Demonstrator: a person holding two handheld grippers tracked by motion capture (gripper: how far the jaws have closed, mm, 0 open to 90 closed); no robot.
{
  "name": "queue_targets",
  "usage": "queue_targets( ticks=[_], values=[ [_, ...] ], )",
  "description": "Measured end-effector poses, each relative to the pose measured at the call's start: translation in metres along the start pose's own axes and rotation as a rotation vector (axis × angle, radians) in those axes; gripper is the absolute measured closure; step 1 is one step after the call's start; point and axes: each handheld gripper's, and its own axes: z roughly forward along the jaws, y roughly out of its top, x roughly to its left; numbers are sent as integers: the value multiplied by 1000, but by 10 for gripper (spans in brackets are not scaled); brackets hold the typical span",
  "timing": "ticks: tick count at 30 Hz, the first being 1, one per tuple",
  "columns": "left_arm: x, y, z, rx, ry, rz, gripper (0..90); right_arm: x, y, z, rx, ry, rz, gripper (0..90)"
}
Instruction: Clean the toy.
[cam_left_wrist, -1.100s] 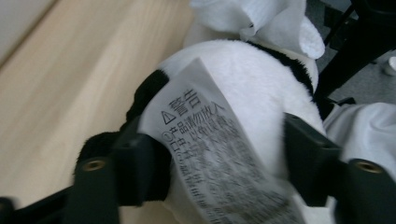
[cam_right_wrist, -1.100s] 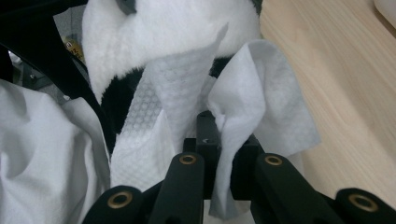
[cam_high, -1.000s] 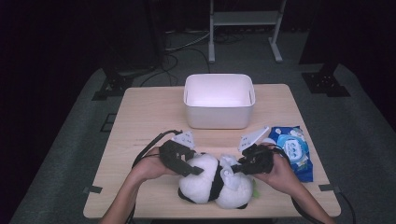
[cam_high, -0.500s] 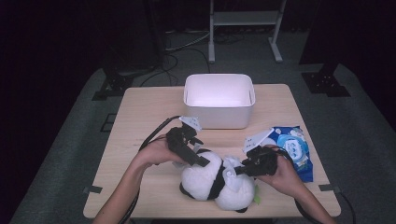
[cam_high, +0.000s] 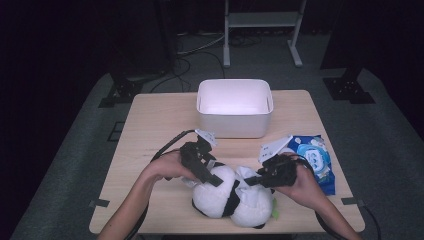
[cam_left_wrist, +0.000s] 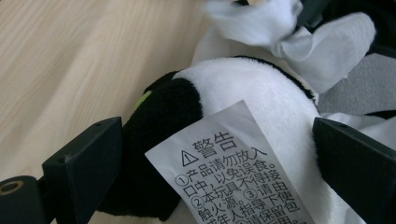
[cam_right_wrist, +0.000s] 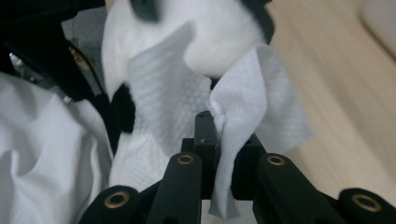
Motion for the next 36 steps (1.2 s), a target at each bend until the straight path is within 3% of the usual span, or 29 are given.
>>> queue_targets(
  ticks=[3,5,11,17,22,25,36],
  values=[
    [-6,0,-1,5,9,42,37,-5,7,6,1,9,11,821],
    [-9,-2,-1,10,25,63,40,-6,8,21,43,39,20,825],
    [-18,-10,-3,-36,50,81,40,-5,6,17,30,46,13,826],
    [-29,-14,-4,-45,79,109,40,-3,2,11,20,49,17,824],
    [-32,-16,-7,-60,96,110,40,0,0,12,22,51,21,826],
    [-34,-21,-10,-79,106,87,39,1,-2,11,24,44,22,826],
    [-35,-28,-7,-80,95,93,71,2,-11,-3,3,12,31,826]
  ],
)
